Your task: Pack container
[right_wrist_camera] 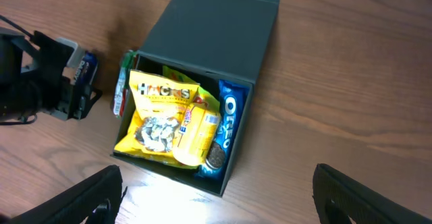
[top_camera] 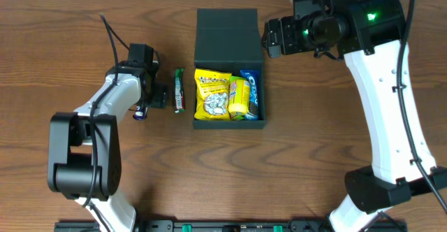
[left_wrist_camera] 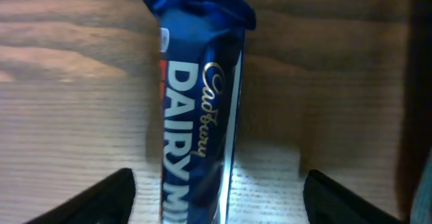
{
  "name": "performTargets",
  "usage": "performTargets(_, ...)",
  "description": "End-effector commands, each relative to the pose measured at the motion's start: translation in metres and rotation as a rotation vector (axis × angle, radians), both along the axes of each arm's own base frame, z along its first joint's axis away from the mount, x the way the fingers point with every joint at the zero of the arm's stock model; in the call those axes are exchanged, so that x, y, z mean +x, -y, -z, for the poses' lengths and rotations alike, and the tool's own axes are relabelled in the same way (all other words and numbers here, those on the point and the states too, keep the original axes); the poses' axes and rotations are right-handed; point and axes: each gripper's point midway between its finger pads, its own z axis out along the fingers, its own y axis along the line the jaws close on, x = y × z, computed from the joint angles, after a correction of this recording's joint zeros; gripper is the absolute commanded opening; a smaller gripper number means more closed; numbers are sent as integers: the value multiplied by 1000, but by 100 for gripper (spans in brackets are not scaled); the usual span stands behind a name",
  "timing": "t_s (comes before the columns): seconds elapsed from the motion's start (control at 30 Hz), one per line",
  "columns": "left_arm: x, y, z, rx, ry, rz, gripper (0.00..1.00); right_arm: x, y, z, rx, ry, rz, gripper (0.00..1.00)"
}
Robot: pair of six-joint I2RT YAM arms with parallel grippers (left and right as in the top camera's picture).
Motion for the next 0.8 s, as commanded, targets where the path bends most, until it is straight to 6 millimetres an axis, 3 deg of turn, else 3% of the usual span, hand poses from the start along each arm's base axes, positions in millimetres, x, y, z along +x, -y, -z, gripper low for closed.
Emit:
performTargets(0.0, -2, 2, 6, -25, -14, 3, 63, 2, 7, 0, -20, 9, 5, 89)
performTargets(0.17, 1, 1, 6, -27, -3, -6, 42, 5, 15, 0, -34, 12, 27, 89)
performTargets(0.3, 2, 1, 5, -29, 1, -15, 31, 6, 25, 1, -37, 2, 53, 89)
performTargets(0.47, 2, -1, 5, -29, 1, -22, 24, 8, 41, 3, -40, -9, 92, 89)
performTargets(0.57, 2, -1, 5, -35, 3, -49, 11, 11, 51, 3, -40, -10, 115, 89)
performTargets(0.77, 1, -1, 5, -41, 3, -78, 6, 17, 84, 3, -58, -12, 201, 90)
